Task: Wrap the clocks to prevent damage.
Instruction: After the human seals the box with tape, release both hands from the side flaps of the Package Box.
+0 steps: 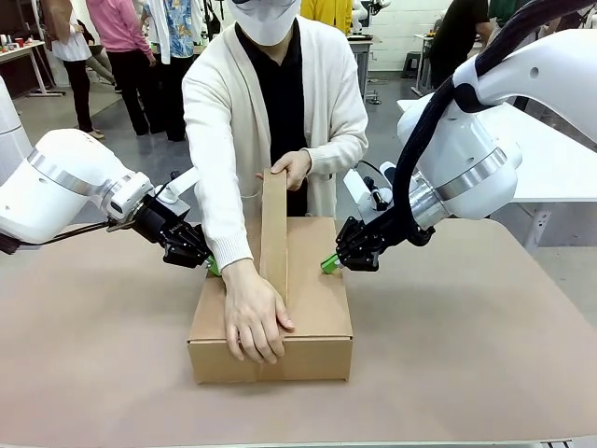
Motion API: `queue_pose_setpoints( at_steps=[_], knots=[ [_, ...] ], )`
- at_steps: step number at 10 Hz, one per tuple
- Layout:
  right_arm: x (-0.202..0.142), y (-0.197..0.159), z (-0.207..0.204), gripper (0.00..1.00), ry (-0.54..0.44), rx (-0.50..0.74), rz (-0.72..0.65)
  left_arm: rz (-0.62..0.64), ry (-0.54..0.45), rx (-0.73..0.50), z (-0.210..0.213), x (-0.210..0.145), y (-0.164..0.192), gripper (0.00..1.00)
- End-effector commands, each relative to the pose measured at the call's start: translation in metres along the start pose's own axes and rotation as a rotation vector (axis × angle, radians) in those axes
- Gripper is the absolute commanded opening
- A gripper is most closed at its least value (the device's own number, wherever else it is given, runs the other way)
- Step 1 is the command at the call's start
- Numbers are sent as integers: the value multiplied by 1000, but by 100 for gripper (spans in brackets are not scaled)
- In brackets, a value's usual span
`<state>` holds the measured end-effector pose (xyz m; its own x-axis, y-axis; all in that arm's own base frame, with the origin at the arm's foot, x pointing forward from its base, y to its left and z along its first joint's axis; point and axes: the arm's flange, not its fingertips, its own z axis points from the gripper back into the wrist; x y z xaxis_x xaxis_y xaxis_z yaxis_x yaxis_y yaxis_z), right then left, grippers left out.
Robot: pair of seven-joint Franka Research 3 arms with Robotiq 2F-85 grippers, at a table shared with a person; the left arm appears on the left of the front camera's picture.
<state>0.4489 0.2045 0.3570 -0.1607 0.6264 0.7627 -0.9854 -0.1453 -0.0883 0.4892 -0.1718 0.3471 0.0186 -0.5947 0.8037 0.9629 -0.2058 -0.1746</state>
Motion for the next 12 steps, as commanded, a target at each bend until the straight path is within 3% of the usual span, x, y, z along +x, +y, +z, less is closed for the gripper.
queue_pose_setpoints(
  at_steps=[1,12],
  knots=[
    [-1,0,-2,1,14,-3,-14,1,5,3,-1,-2,0,0],
    [-1,0,-2,1,14,-3,-14,1,5,3,-1,-2,0,0]
  ],
)
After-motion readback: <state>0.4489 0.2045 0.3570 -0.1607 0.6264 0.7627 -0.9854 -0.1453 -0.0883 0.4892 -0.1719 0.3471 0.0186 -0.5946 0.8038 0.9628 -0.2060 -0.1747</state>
